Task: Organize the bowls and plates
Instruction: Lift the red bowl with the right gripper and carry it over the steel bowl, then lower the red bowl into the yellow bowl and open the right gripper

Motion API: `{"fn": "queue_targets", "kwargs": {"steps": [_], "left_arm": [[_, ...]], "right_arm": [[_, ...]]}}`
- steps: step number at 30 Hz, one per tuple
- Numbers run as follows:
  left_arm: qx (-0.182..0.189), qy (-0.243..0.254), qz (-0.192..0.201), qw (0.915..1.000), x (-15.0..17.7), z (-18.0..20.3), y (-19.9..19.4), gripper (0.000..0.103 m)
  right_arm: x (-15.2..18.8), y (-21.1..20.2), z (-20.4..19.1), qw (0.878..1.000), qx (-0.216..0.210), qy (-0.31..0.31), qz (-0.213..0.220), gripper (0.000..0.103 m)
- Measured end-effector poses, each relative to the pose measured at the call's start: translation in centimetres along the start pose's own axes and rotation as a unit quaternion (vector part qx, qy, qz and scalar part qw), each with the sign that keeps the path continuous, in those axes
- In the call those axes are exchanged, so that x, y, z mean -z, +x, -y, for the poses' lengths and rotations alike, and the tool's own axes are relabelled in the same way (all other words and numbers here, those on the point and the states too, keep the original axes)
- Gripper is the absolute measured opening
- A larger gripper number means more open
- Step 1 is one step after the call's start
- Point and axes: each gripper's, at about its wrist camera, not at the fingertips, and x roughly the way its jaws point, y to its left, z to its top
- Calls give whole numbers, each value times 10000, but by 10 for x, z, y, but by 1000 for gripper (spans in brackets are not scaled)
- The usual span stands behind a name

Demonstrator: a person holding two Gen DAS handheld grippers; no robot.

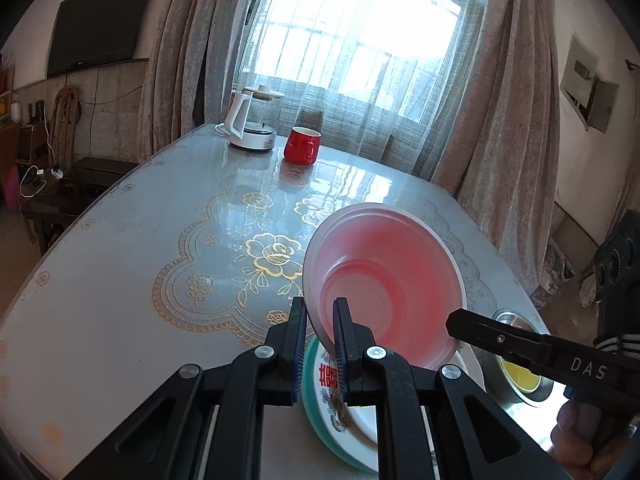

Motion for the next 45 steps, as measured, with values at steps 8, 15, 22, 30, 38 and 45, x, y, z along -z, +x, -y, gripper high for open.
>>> {"fn": "queue_targets", "kwargs": {"steps": [8, 15, 22, 30, 38, 45], "left_arm": [[217, 356, -56, 9991, 8, 33, -1, 13], [467, 516, -156, 9975, 14, 55, 4, 13], [766, 742, -244, 9940, 19, 86, 11, 13], [1085, 1067, -366, 9877, 22, 125, 19, 14], [1417, 1386, -487, 9790, 26, 162, 25, 14], [1597, 1522, -668, 9731, 30, 188, 36, 14]], "right_arm": [[13, -30, 21, 9996, 87, 236, 143, 11], [23, -51, 40, 9984, 231, 428, 283, 11], [34, -76, 60, 9960, 416, 634, 463, 11], [42, -108, 84, 9918, 637, 836, 733, 11], [54, -144, 105, 9850, 902, 1057, 1021, 11], [59, -161, 124, 9789, 1092, 1289, 1146, 11]]}}
